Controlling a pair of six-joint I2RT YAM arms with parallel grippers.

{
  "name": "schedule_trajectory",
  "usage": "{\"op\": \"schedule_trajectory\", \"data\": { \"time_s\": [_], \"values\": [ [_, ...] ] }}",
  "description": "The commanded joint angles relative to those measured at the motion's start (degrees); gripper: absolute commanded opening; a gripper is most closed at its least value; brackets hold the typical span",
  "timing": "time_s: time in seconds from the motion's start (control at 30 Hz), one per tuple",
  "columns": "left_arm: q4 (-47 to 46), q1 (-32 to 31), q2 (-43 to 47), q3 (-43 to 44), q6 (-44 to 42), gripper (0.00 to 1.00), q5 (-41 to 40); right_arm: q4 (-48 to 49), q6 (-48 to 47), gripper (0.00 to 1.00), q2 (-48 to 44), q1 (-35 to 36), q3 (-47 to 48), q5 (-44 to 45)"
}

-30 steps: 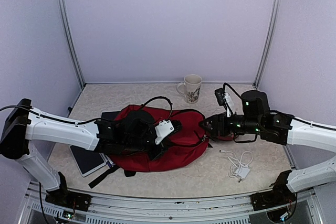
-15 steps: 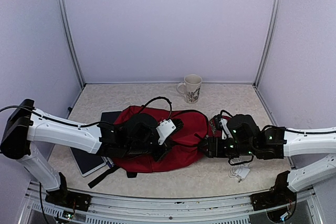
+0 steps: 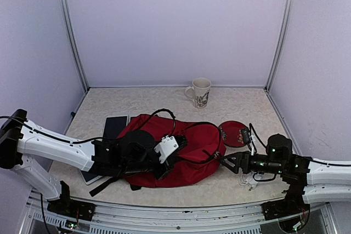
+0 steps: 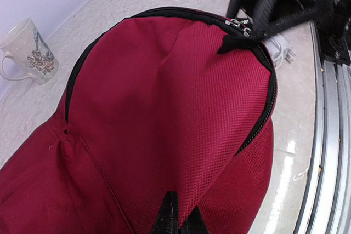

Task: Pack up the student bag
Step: Adjust the student bag at the center of the board.

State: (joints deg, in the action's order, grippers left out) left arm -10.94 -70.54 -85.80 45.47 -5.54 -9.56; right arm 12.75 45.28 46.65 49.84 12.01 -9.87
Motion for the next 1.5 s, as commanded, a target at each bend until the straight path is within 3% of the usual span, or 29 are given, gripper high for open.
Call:
{"op": "schedule_trajectory", "data": {
  "time_s": [0.0, 0.13, 0.33, 0.5, 0.63, 0.67, 0.73, 0.83, 0.97, 1.03, 1.1, 1.13, 1.23, 1.3, 1.37, 1.47],
  "values": [
    [-2.60, -2.31, 2.42, -2.19, -3.41, 0.00, -2.87, 6.30, -6.10, 0.83, -9.08, -12.74, -3.35, -18.87],
    [1.19, -4.00, -0.42, -1.62, -4.07, 0.00, -5.82, -2.75, -9.77, 0.83, -10.00, -21.57, 0.74, -24.09],
    [3.71, -5.76, -4.37, 0.08, -2.90, 0.00, -5.72, -0.70, -7.54, 0.76, 9.48, -23.48, 8.05, -28.95],
    [4.05, -6.03, -4.41, 0.25, -2.61, 0.02, -5.37, 3.70, -8.24, 0.57, 16.13, -23.45, 9.75, -30.60],
    [4.02, -6.04, -4.44, 0.23, -2.51, 0.05, -3.50, 3.40, -9.07, 0.26, 18.39, -23.48, 10.10, -30.45],
    [4.00, -6.01, -4.53, 0.23, -2.44, 0.05, -3.50, 3.19, -9.11, 0.22, 18.60, -23.48, 9.99, -30.10],
    [3.92, -6.01, -4.63, 0.15, -2.27, 0.05, -3.70, 1.90, -9.24, 0.25, 19.11, -23.48, 10.10, -28.87],
    [3.91, -6.04, -4.67, 0.23, -2.19, 0.06, -3.45, 1.90, -8.67, 0.38, 21.06, -23.48, 10.18, -29.38],
    [4.00, -6.09, -5.03, 0.36, -2.11, 0.06, -3.52, 4.27, -7.59, 0.38, 22.55, -23.23, 9.78, -29.90],
    [3.92, -6.02, -5.08, 0.40, -2.12, 0.06, -3.66, 3.74, -8.12, 0.32, 23.68, -23.21, 9.95, -29.94],
    [3.91, -6.06, -4.88, 0.24, -1.97, 0.06, -3.74, 3.58, -8.66, 0.07, 23.99, -23.21, 9.68, -30.37],
    [3.91, -6.02, -4.64, 0.11, -1.87, 0.06, -3.78, 3.24, -9.27, 0.00, 23.59, -23.21, 9.65, -30.20],
    [3.78, -6.03, -3.68, -0.90, -1.57, 0.07, -2.74, 2.02, -11.99, 0.00, 21.69, -23.45, 9.73, -29.85],
    [4.34, -5.92, -3.06, -1.13, -1.54, 0.24, -0.47, 4.65, -13.07, 0.00, 20.58, -23.43, 10.09, -34.09],
    [5.82, -5.59, -2.04, 0.06, -1.30, 0.51, 2.59, 7.01, -13.91, 0.00, 19.49, -22.90, 11.18, -37.96],
    [5.67, -3.95, 1.85, 1.68, -1.10, 0.73, 7.47, 4.03, -20.34, 0.00, 17.45, -19.73, 14.95, -38.82]
  ]
}}
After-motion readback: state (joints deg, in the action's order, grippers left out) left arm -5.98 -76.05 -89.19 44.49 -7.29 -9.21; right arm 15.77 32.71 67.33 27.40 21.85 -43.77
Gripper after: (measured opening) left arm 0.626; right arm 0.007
